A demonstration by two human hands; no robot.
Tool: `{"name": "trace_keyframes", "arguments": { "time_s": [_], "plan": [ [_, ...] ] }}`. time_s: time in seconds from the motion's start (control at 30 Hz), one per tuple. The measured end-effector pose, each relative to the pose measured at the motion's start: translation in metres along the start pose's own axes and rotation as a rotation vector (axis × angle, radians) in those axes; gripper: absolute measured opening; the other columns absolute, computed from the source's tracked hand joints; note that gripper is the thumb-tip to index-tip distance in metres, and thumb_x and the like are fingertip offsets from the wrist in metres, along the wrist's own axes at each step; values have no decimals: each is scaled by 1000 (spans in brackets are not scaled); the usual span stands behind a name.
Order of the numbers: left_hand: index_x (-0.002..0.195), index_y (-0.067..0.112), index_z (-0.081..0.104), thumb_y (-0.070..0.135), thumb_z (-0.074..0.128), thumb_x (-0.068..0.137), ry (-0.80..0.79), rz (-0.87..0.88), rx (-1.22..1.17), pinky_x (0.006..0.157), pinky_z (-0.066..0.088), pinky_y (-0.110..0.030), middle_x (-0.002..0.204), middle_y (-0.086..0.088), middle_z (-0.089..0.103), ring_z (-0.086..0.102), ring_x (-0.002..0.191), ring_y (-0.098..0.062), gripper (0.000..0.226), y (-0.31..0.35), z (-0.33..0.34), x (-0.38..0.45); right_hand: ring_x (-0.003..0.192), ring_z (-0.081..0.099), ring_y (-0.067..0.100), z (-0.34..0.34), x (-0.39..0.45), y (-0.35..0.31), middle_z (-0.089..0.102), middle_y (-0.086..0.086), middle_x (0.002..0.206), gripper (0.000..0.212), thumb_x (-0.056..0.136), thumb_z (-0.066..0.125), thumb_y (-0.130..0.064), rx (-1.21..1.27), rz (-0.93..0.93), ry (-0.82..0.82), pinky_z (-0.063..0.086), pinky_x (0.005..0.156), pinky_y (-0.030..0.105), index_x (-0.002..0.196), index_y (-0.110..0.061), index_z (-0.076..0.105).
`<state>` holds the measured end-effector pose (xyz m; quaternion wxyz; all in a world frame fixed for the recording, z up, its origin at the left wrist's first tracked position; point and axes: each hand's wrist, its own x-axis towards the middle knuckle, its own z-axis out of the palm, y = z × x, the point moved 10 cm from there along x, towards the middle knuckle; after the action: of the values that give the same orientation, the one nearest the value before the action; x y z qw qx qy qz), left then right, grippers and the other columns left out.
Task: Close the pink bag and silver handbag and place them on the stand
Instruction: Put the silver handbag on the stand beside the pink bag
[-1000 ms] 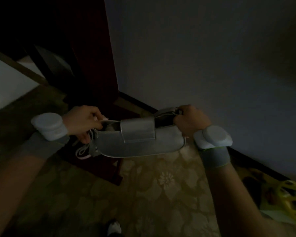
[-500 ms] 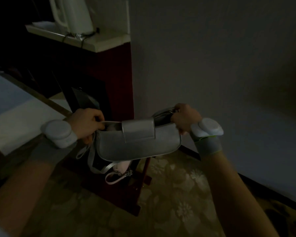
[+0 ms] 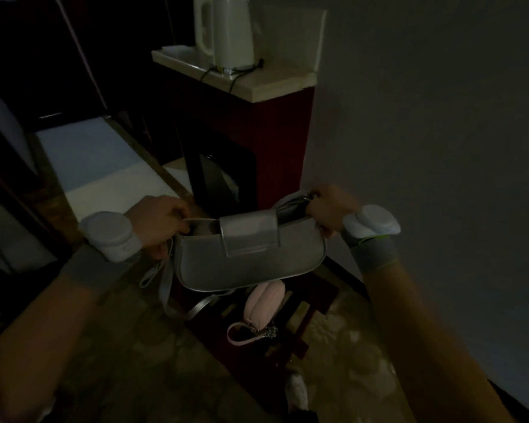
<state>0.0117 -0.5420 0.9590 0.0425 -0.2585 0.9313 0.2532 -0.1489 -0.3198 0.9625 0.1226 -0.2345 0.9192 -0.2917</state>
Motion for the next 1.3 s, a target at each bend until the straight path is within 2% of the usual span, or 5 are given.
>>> {"name": "trace_keyframes", "arguments": {
  "time_s": [0.27, 0.47, 1.0, 1.17, 1.3],
  "plan": [
    [96, 16, 57, 16, 58, 86, 45, -272, -134, 42, 50, -16, 95, -13, 61, 62, 77, -32, 10, -51, 9, 66, 80, 60, 32, 52, 118, -20, 61, 15, 96, 28, 90, 43, -14, -17, -141, -245, 50, 68, 37, 112, -9, 58],
    [113, 7, 60, 13, 56, 87, 152, -445, -97, 84, 49, -37, 111, -21, 64, 61, 97, -36, 27, -58, 36, 111, 100, 59, 35, 89, 204, -9, 61, 16, 117, 34, 89, 44, -15, -117, -175, -311, 42, 72, 32, 122, -13, 54],
    [126, 9, 50, 13, 51, 89, 13, -694, -239, 89, 46, -40, 125, -22, 58, 56, 111, -39, 38, -140, 161, 197, 107, 59, 36, 231, 307, 46, 63, 14, 118, 31, 91, 45, -14, -115, -71, -498, 49, 85, 37, 117, -18, 61],
    [115, 3, 55, 11, 51, 89, -53, -730, -275, 89, 44, -39, 116, -24, 60, 56, 106, -39, 28, -185, 204, 229, 113, 55, 33, 289, 323, 64, 59, 19, 125, 32, 95, 40, -4, -67, 5, -523, 36, 68, 8, 123, 0, 57],
    [118, 3, 53, 11, 50, 89, -182, -776, -343, 90, 43, -41, 119, -25, 57, 54, 108, -40, 29, -221, 258, 252, 118, 53, 34, 341, 334, 100, 59, 15, 127, 36, 92, 47, -5, -59, 79, -532, 37, 94, 27, 126, -10, 56]
  ]
}}
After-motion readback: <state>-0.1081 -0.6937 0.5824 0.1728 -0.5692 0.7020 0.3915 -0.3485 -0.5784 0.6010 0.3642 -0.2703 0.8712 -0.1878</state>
